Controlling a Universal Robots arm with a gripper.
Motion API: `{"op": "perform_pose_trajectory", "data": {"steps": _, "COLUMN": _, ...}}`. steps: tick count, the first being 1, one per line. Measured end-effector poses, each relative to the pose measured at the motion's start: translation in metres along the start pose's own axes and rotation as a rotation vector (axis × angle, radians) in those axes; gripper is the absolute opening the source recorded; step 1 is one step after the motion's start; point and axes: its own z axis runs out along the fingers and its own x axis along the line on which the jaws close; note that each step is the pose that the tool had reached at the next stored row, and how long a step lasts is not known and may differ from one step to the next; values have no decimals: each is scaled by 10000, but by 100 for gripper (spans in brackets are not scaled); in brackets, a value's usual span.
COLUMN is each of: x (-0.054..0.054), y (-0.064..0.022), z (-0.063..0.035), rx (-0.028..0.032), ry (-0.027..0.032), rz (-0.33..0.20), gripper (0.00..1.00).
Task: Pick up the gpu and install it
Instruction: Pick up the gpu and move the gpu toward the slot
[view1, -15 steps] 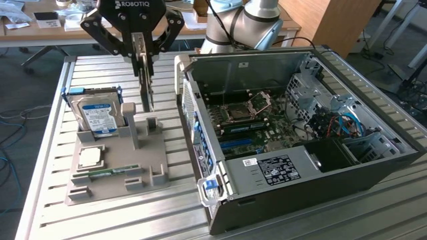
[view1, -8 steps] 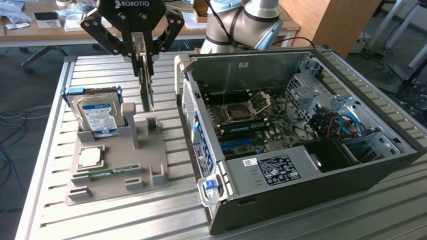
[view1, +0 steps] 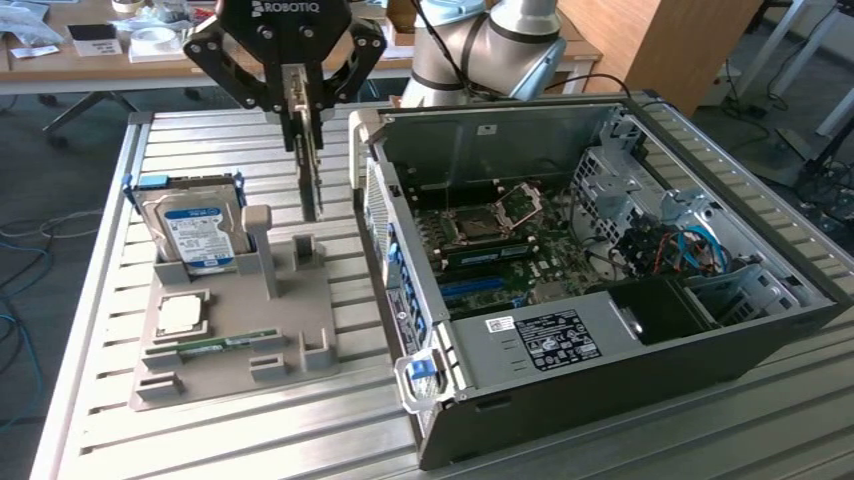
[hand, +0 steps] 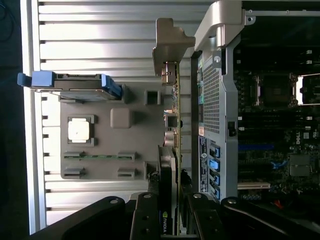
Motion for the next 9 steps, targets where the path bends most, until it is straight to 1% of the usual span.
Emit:
{"op": "perform_pose_trajectory", "data": {"steps": 4, "x": -123, "y": 4, "z": 4, "rx": -3, "ry": -1, "rz": -1, "gripper": 27}}
{"op": "perform_pose_trajectory", "data": {"steps": 9, "x": -306, "y": 11, "z": 8, "rx": -7, "ry": 0, "rz": 0, "gripper": 27}}
